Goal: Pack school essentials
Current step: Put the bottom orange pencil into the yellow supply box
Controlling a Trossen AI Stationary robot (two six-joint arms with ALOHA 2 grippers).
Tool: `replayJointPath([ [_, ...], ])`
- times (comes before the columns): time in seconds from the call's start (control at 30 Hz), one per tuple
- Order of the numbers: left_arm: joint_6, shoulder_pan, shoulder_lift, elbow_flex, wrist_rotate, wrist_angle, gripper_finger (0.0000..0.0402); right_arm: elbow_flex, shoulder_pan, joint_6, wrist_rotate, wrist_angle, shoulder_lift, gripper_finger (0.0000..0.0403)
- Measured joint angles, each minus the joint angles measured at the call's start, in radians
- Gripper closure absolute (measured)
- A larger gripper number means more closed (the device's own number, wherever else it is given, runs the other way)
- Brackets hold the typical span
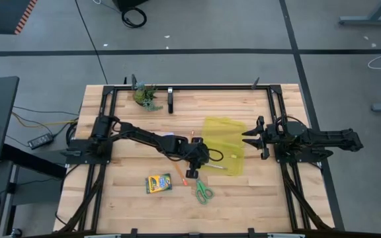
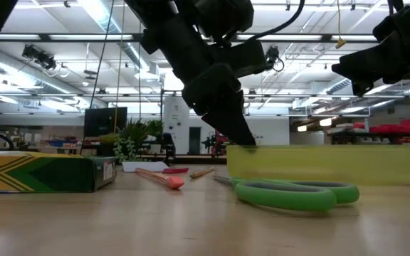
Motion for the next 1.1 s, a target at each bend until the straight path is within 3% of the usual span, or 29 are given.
replayJointPath([
  [0.2, 0.025, 0.0, -0.027, 0.0, 0.0, -0.004, 0.0276, 0.0, 0.0, 0.0, 0.0, 0.0, 0.0, 0.0272],
  [0.47, 0.104, -0.013, -0.106, 0.001, -0.038, -0.031, 0.0306, 0.0, 0.0, 0.0, 0.0, -0.001, 0.0, 0.0272],
  [0.73, 0.103, -0.002, -0.179, -0.05, -0.106, -0.168, 0.0321, 0.0, 0.0, 0.0, 0.0, -0.001, 0.0, 0.0272],
  [0.9, 0.056, 0.014, -0.188, -0.083, -0.106, -0.276, 0.032, 0.0, 0.0, 0.0, 0.0, 0.0, 0.0, 0.0272],
  [1.1, 0.135, 0.007, -0.187, -0.112, -0.053, -0.385, 0.032, 0.0, 0.0, 0.0, 0.0, 0.0, 0.0, 0.0272],
])
